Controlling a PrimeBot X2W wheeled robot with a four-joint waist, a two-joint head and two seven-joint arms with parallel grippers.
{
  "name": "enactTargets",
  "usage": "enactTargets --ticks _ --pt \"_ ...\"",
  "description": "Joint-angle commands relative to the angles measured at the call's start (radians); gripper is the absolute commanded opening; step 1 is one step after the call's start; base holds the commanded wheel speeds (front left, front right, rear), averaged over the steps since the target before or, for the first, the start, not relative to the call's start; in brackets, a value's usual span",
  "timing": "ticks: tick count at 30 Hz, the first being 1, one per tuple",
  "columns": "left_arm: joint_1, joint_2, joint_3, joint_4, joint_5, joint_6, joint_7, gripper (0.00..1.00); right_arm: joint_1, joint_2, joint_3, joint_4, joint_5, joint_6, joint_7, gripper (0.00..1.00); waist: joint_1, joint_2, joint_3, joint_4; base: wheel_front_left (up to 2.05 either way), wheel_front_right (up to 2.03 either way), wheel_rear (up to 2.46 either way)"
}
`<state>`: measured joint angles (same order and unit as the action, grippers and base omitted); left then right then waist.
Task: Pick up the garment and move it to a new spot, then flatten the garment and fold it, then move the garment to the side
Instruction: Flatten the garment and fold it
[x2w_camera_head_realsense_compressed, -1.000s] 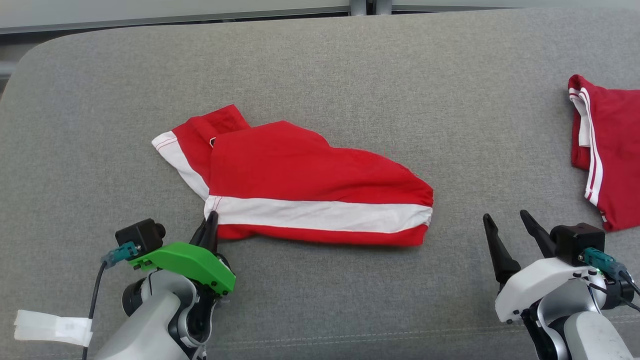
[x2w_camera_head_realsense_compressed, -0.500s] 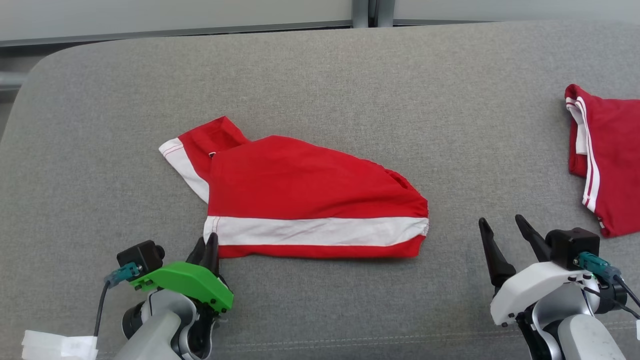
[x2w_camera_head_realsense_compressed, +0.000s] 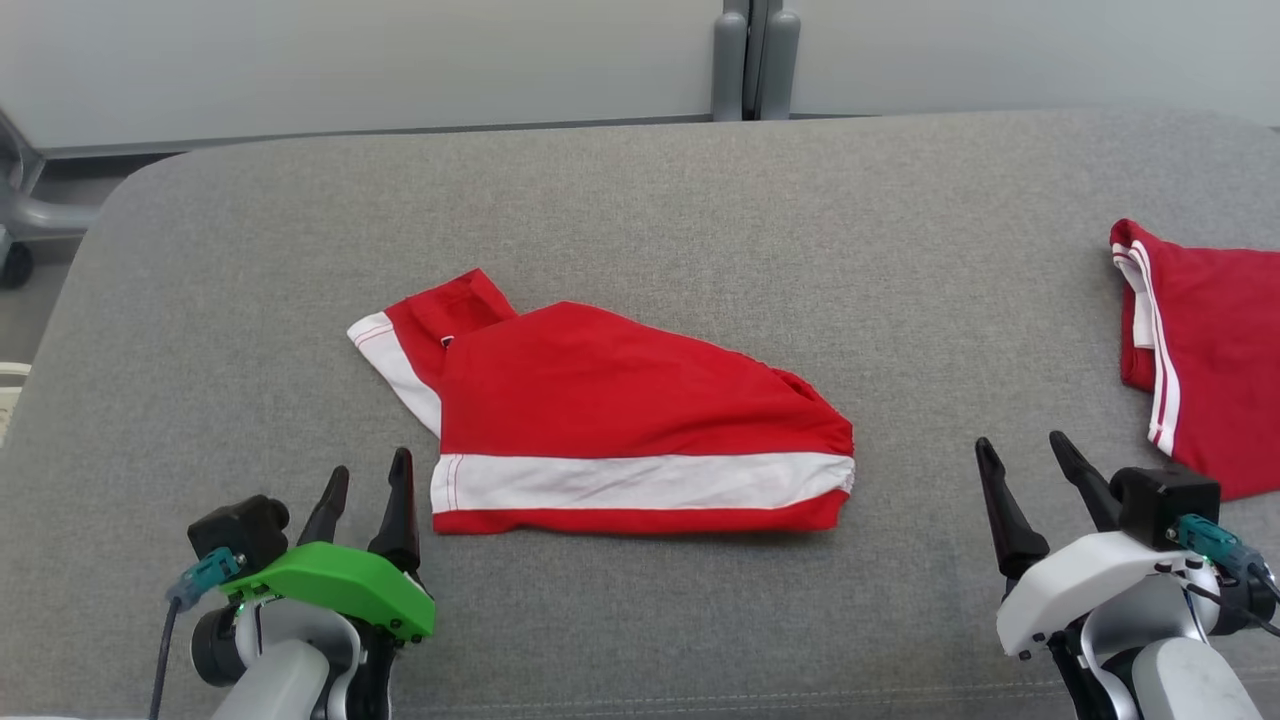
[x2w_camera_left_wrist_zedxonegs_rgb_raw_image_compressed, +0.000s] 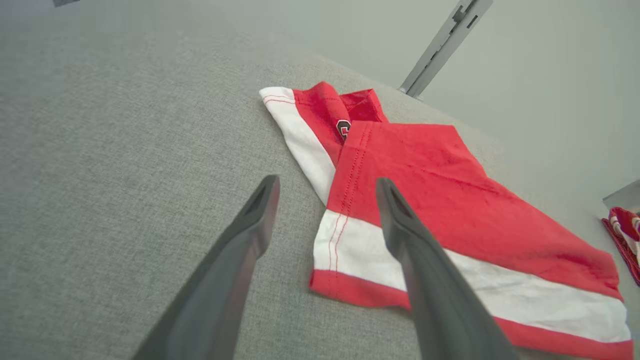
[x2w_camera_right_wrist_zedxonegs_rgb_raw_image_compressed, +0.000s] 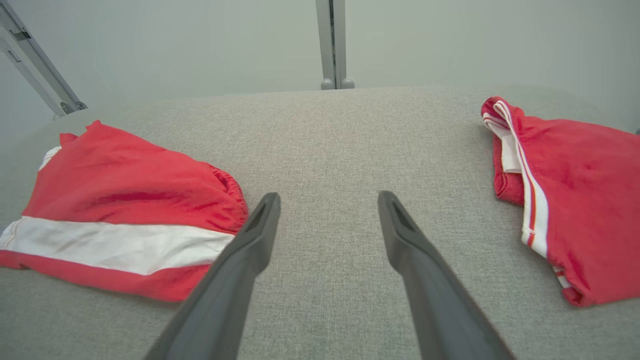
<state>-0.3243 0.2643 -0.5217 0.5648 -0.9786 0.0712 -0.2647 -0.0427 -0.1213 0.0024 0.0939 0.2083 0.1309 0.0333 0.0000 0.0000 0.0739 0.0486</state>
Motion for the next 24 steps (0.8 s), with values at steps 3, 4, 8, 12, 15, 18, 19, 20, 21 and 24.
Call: enactTargets --ticks 3,4,8,12,15,18,19,20,21,24 --pt "0.071 0.017 0.036 -0.095 0.093 0.020 0.000 1.00 0.020 0.001 -0.008 -0.015 -0.013 0.000 -0.010 1.00 0.0000 0.0000 -0.048 -0.003 0.00 0.00 0.00" --pt "0.089 0.021 0.042 -0.119 0.113 0.025 0.000 1.00 0.020 0.003 -0.008 -0.020 -0.016 0.000 -0.012 1.00 0.0000 0.0000 -0.055 -0.005 0.00 0.00 0.00" --pt "0.155 0.033 0.065 -0.217 0.182 0.052 0.000 1.00 0.028 0.011 -0.007 -0.042 -0.022 0.000 -0.020 1.00 0.0000 0.0000 -0.081 -0.012 0.00 0.00 0.00" --pt "0.207 0.039 0.086 -0.287 0.227 0.075 0.000 1.00 0.036 0.020 -0.004 -0.060 -0.027 0.000 -0.026 1.00 0.0000 0.0000 -0.091 -0.016 0.00 0.00 0.00" --pt "0.257 0.042 0.102 -0.341 0.251 0.089 0.000 1.00 0.042 0.028 0.002 -0.075 -0.031 0.000 -0.027 1.00 0.0000 0.0000 -0.101 -0.019 0.00 0.00 0.00" --pt "0.296 0.056 0.104 -0.378 0.275 0.099 0.000 1.00 0.052 0.031 0.018 -0.087 -0.034 0.000 -0.027 1.00 0.0000 0.0000 -0.109 -0.021 0.00 0.00 0.00" --pt "0.308 0.057 0.105 -0.384 0.274 0.101 0.000 1.00 0.057 0.032 0.022 -0.088 -0.035 0.000 -0.028 1.00 0.0000 0.0000 -0.112 -0.021 0.00 0.00 0.00" --pt "0.318 0.059 0.107 -0.390 0.272 0.101 0.000 1.00 0.060 0.034 0.026 -0.088 -0.034 0.000 -0.029 1.00 0.0000 0.0000 -0.115 -0.022 0.00 0.00 0.00" --pt "0.327 0.060 0.110 -0.393 0.264 0.101 0.001 1.00 0.064 0.035 0.029 -0.088 -0.034 0.000 -0.029 1.00 0.0000 0.0000 -0.118 -0.023 0.00 0.00 0.00" --pt "0.350 0.066 0.122 -0.409 0.249 0.096 0.003 1.00 0.072 0.040 0.038 -0.081 -0.029 0.000 -0.028 1.00 0.0000 0.0000 -0.129 -0.025 0.00 0.00 0.00"
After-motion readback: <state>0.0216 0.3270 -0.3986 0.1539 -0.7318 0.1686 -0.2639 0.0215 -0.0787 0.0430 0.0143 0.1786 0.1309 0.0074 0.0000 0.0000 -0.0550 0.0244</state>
